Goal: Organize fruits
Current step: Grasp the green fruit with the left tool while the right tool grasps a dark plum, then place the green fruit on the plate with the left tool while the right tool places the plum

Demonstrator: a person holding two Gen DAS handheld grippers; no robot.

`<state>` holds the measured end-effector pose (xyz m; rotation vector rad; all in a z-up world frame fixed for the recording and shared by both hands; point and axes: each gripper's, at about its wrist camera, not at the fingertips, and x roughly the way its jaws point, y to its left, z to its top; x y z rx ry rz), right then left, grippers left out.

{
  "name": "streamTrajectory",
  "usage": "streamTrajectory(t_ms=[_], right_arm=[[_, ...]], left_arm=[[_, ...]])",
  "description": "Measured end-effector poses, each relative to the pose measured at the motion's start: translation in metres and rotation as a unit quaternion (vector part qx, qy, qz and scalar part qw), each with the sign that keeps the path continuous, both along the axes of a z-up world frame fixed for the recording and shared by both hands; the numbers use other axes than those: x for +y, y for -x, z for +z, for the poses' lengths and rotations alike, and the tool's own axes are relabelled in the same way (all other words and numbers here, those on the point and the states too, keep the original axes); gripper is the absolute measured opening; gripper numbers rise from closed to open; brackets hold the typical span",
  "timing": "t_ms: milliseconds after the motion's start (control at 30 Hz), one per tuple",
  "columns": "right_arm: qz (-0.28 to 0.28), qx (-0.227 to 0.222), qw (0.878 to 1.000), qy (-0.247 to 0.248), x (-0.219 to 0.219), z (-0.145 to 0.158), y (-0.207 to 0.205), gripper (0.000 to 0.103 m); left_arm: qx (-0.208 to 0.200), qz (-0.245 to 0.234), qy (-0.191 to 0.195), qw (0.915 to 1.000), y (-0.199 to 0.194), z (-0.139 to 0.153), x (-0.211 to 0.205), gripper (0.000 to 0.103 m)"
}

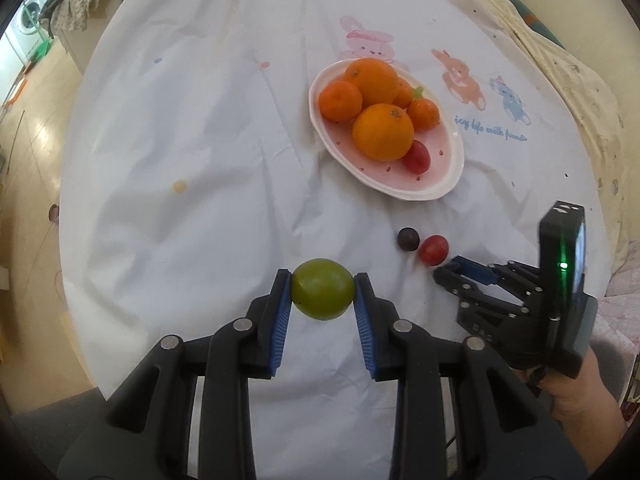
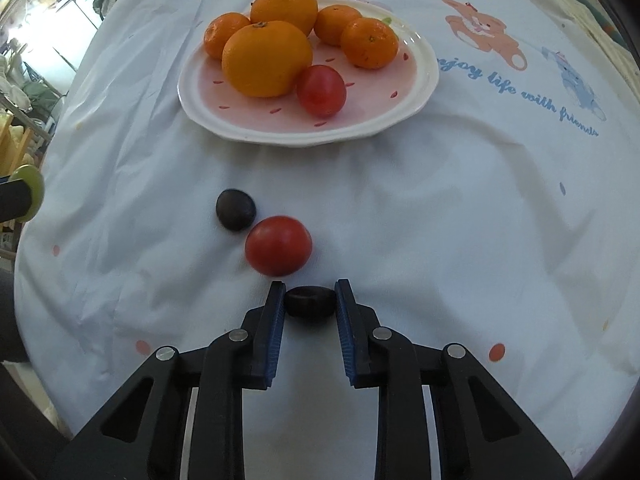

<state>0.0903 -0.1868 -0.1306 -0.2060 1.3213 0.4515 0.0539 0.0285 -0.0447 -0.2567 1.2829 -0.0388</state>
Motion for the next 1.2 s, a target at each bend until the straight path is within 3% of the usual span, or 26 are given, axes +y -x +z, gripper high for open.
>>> streamTrajectory(t_ms=[267,433,700,967,1133,1200], right_arm=[[-0.041,0.011,0.999,-0.031,-0.023,0.021,0.004,0.026],[-0.1,0.013,0.994,-0.044,-0.056,0.037,-0.001,0.026],[-0.158,-0.032,0.981,-0.106,-0.088,0.074,-0.018,0.026],[-0.169,-0.057,0.967,-0.184,-0.094,0.098,-0.041,0.026],[-0.16,-0.054,0.967,-0.191,-0.086,0.095,-0.064,0.026],[-0.155,-0.049,0.968,-0.193,-0.083,0.091,-0.073,0.026]], left_arm=[[-0.002,0.001,-0.008,1.0,0.0,-0.004,0.0,0.027],[-0.007,0.016,-0.013,0.9998,0.001,-0.006,0.009,0.027],[-0.034,0.024,-0.022,0.9989,-0.001,0.005,0.01,0.027],[-0.069,-0.031,-0.033,0.9965,-0.034,0.022,-0.024,0.027],[-0.056,-0.059,-0.036,0.996,-0.064,0.01,-0.044,0.027],[-0.031,-0.063,-0.02,0.9973,-0.075,-0.002,-0.05,0.027]])
